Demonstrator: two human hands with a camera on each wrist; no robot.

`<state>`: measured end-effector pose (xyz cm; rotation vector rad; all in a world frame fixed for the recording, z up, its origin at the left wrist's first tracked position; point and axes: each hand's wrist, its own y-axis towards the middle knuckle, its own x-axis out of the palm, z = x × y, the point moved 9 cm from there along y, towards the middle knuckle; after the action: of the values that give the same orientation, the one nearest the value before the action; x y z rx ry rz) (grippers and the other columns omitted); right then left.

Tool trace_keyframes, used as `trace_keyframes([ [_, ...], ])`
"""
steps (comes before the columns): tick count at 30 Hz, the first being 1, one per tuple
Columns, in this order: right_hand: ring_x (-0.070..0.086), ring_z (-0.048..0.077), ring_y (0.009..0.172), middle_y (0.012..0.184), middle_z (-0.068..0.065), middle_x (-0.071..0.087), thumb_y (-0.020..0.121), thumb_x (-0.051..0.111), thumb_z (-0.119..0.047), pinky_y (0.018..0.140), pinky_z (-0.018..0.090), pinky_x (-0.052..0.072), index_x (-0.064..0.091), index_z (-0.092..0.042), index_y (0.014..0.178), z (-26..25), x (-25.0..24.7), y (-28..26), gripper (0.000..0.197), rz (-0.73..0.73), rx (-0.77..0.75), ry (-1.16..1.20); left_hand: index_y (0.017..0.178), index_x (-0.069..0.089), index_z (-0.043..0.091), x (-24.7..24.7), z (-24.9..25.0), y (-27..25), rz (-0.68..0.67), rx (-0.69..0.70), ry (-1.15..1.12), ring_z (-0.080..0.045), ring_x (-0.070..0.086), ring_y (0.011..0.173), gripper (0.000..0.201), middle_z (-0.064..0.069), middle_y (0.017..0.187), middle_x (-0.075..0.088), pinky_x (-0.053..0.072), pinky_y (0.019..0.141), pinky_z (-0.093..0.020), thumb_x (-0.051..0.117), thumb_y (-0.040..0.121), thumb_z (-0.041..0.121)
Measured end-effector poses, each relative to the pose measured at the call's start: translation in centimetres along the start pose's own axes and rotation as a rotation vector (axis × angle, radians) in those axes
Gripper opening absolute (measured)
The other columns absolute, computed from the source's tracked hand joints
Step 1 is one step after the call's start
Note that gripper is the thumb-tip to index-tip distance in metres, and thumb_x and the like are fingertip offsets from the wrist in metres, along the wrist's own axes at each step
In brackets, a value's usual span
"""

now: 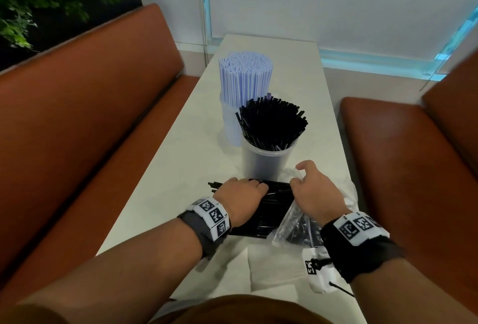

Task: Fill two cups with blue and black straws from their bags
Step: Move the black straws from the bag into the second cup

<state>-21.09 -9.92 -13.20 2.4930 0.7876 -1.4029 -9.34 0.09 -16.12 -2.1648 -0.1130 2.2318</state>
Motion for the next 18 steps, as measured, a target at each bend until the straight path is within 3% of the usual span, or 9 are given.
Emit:
trace_keyframes([
  [3,0.062,0.015,0.068,0.071,-0.004,0.065,0.092,0.042,-0.033,0.063,0.036,0.045,0.043,-0.03,0.123,0.5,0.1,0.0,0.031,0.009,0.016,0.033,0.135,0.046,0.017,0.5,-0.8,-0.7,0.002,-0.019,-0.008,-0.029,0.061,0.103,0.041,-0.006,0.122,0.058,0.044,0.08,-0.038,0.052,0.094,0.015],
  [10,0.062,0.019,0.07,0.072,0.0,0.063,0.094,0.043,-0.03,0.067,0.038,0.046,0.047,-0.03,0.123,1.9,0.3,0.1,0.029,0.055,0.053,0.077,0.126,0.047,0.021,0.9,-5.9,-4.2,0.062,-0.119,-0.068,-0.025,0.059,0.088,0.029,-0.002,0.104,0.058,0.039,0.066,-0.033,0.049,0.098,0.028],
  [14,0.065,0.024,0.088,0.094,0.004,0.069,0.099,0.041,-0.046,0.085,0.043,0.051,0.052,-0.027,0.124,2.0,0.6,-0.1,0.034,0.052,0.084,0.067,0.126,0.05,0.024,0.6,-7.7,-6.2,0.106,-0.164,-0.131,-0.023,0.058,0.084,0.028,0.0,0.101,0.057,0.045,0.064,-0.036,0.05,0.099,0.03],
  [16,0.064,0.023,0.094,0.104,0.003,0.066,0.097,0.035,-0.061,0.091,0.046,0.051,0.056,-0.027,0.12,0.7,-0.9,-0.6,0.047,0.192,0.009,0.219,0.129,0.051,0.024,0.1,-7.6,-6.7,0.133,-0.155,-0.141,-0.023,0.058,0.084,0.03,0.0,0.101,0.058,0.046,0.064,-0.036,0.052,0.099,0.028],
  [18,0.061,0.014,0.102,0.109,-0.006,0.063,0.095,0.032,-0.065,0.094,0.038,0.048,0.056,-0.034,0.113,-1.2,-3.0,-1.5,0.043,0.363,-0.111,0.471,0.13,0.051,0.024,-0.6,-7.1,-6.7,0.172,-0.141,-0.152,-0.024,0.059,0.084,0.032,-0.001,0.102,0.058,0.045,0.062,-0.036,0.053,0.098,0.027],
])
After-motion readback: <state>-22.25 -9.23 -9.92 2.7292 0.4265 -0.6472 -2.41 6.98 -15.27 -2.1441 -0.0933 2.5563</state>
